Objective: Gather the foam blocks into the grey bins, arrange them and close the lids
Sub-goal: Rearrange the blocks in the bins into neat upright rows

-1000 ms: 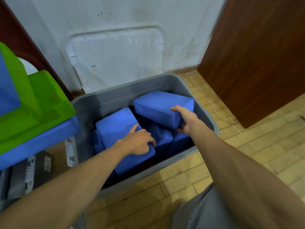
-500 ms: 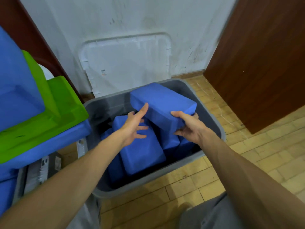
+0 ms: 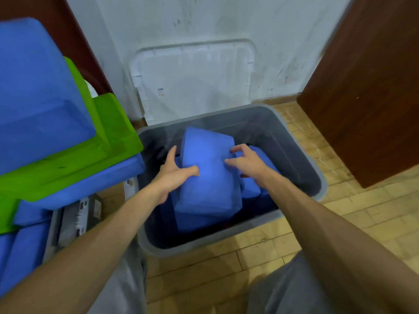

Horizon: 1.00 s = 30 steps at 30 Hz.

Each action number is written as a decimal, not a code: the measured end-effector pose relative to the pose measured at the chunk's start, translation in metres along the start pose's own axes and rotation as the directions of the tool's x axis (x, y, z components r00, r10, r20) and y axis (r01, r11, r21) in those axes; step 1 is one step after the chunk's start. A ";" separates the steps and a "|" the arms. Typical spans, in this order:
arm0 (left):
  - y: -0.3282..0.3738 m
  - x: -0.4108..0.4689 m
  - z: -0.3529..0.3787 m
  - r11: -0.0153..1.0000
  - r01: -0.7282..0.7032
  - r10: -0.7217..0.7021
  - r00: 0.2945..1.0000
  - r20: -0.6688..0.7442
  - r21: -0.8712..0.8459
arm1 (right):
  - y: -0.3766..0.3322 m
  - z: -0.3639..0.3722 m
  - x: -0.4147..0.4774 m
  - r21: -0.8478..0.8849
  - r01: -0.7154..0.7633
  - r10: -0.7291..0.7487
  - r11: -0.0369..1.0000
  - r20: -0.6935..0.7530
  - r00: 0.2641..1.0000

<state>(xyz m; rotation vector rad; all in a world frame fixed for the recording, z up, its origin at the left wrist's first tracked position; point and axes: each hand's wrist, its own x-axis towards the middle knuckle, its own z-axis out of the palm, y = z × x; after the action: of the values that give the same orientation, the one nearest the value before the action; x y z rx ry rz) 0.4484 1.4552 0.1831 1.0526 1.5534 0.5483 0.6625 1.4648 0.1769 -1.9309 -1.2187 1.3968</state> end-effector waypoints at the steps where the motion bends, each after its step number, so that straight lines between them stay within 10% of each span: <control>1: -0.004 0.000 -0.001 1.000 -0.003 0.003 1.000 0.005 0.016 | 0.000 0.005 0.001 0.000 -0.010 0.010 1.000 -0.018 1.000; 7: -0.018 0.001 -0.021 0.957 -0.049 0.058 0.998 -0.025 0.286 | -0.011 0.013 0.005 0.098 0.124 -0.130 0.987 0.054 0.990; 12: 0.004 -0.014 -0.008 0.440 -0.266 0.304 0.943 0.136 0.858 | -0.006 0.031 0.007 0.067 0.126 -0.134 0.990 0.132 0.982; 20: 0.037 0.008 0.062 0.207 -0.680 0.437 0.708 0.556 0.703 | 0.016 -0.050 0.022 -0.283 0.004 -0.057 0.959 -0.181 0.982; 26: 0.034 0.032 0.087 -0.181 -0.644 0.177 0.723 0.668 0.744 | 0.054 -0.084 0.017 -0.705 -0.239 0.201 0.667 -0.139 0.970; 30: 0.041 0.042 0.097 -0.069 -0.613 0.008 0.788 0.615 0.787 | 0.080 -0.081 0.018 -0.717 -0.307 0.393 0.626 -0.051 0.918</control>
<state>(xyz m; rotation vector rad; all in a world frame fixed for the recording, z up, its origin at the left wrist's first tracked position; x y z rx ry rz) 0.5548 1.4921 0.1676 2.5514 1.0283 -0.7741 0.7693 1.4499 0.1365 -2.7891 -1.6873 1.3232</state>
